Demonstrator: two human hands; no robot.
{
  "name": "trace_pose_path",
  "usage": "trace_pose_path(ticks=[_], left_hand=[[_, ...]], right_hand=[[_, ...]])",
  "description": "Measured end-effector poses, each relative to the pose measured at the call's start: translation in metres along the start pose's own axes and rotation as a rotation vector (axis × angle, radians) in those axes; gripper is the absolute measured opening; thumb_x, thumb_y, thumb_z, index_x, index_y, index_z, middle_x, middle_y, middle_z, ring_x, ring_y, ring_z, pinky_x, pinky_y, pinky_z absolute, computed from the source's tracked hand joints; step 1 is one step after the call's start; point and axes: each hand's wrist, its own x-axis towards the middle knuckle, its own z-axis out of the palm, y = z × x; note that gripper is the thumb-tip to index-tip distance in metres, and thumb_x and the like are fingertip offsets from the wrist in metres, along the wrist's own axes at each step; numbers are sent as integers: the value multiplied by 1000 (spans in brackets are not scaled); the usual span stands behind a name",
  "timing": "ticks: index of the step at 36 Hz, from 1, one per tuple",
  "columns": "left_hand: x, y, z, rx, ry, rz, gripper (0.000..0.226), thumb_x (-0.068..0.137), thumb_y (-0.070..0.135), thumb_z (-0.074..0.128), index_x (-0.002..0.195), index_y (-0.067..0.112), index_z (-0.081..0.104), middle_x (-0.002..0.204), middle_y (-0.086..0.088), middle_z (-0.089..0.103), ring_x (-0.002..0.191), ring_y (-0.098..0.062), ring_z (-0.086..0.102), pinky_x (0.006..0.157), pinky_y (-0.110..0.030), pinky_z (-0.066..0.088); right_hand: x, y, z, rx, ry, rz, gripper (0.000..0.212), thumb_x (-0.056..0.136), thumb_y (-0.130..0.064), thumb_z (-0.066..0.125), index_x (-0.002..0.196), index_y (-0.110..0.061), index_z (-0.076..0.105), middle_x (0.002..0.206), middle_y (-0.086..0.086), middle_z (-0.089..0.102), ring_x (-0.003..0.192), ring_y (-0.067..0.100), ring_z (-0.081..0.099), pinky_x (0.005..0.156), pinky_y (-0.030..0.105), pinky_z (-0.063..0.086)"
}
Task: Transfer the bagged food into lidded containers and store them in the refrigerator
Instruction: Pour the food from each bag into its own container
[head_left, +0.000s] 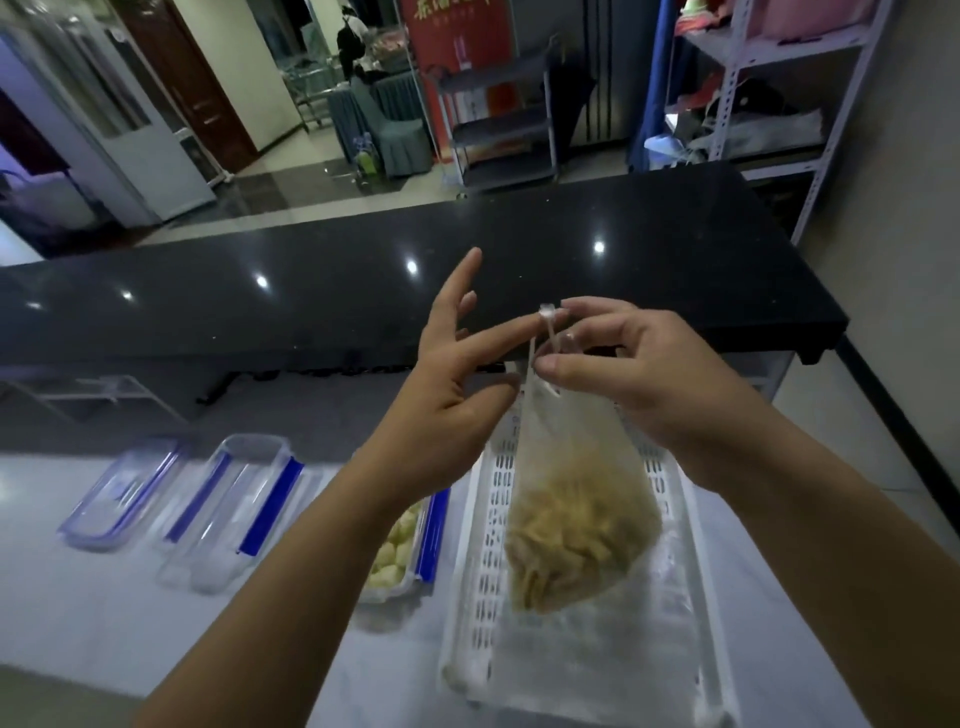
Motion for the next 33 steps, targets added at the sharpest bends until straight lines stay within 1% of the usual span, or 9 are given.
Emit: trace_pose_path(ticks=[6, 11, 14, 18, 20, 23, 26, 30, 33], left_hand=[[-42, -5, -16, 133, 72, 50, 36, 88, 30, 69, 120, 46, 65, 164, 18, 13, 151, -5, 12, 119, -34, 22], [-89, -24, -37, 156, 264, 8, 31, 75, 57, 72, 102, 47, 59, 146, 24, 37, 140, 5, 28, 107, -15, 24], [-106, -30, -56, 134, 303, -5, 54, 71, 63, 75, 116, 49, 47, 147, 20, 33, 139, 3, 28, 108, -15, 27], [-121, -27, -89, 134, 375, 22, 82, 72, 68, 69, 142, 47, 31, 157, 7, 20, 147, -16, 20, 117, -45, 29], [-127, -27, -110, 155, 436, 24, 90, 73, 66, 66, 150, 43, 25, 161, 4, 14, 148, -21, 17, 117, -55, 28], [-139, -33, -143, 171, 506, 3, 107, 65, 64, 63, 156, 40, 13, 164, 0, 5, 150, -23, 10, 120, -54, 18], [-157, -41, -166, 303, 538, 38, 111, 64, 62, 56, 159, 32, 7, 165, -10, 1, 151, -28, 7, 119, -46, 6], [-185, -63, -190, 519, 588, 111, 102, 75, 58, 60, 159, 20, 17, 162, -18, 11, 146, -33, 19, 117, -58, 19], [-205, -83, -211, 578, 596, 128, 105, 76, 58, 70, 159, 24, 14, 162, -16, 8, 145, -31, 16, 117, -58, 19]], right_hand=[[-17, -16, 29, 134, -160, 119, 14, 80, -23, 73, 79, -11, 79, 119, -11, 69, 106, 6, 65, 76, 22, 54], [-34, -39, 68, 63, -153, 140, 23, 70, -35, 66, 70, -13, 73, 115, 0, 72, 107, 18, 63, 96, 43, 41], [-44, -57, 103, -1, -184, 112, 28, 73, -39, 61, 71, -12, 70, 108, 16, 68, 97, 21, 64, 84, 36, 40], [-48, -79, 158, -73, -222, 103, 49, 73, -40, 63, 89, 6, 67, 88, 13, 71, 84, 19, 68, 78, 34, 51], [-52, -88, 190, -99, -195, 96, 43, 73, -39, 63, 79, 3, 69, 94, 10, 72, 88, 10, 68, 80, 31, 50], [-61, -87, 235, -121, -62, 67, 30, 70, -41, 65, 63, -13, 73, 107, -11, 72, 110, -4, 57, 88, 31, 39], [-71, -79, 277, -132, 33, 48, 29, 81, -35, 68, 62, -14, 69, 111, 0, 68, 106, 2, 59, 80, 26, 37], [-84, -68, 328, -126, 23, 50, 28, 79, -37, 61, 63, -14, 61, 78, 2, 66, 86, 10, 64, 83, 27, 39], [-94, -49, 360, -93, 99, 104, 32, 78, -45, 63, 64, -16, 64, 90, -3, 73, 102, 11, 64, 88, 32, 38]])
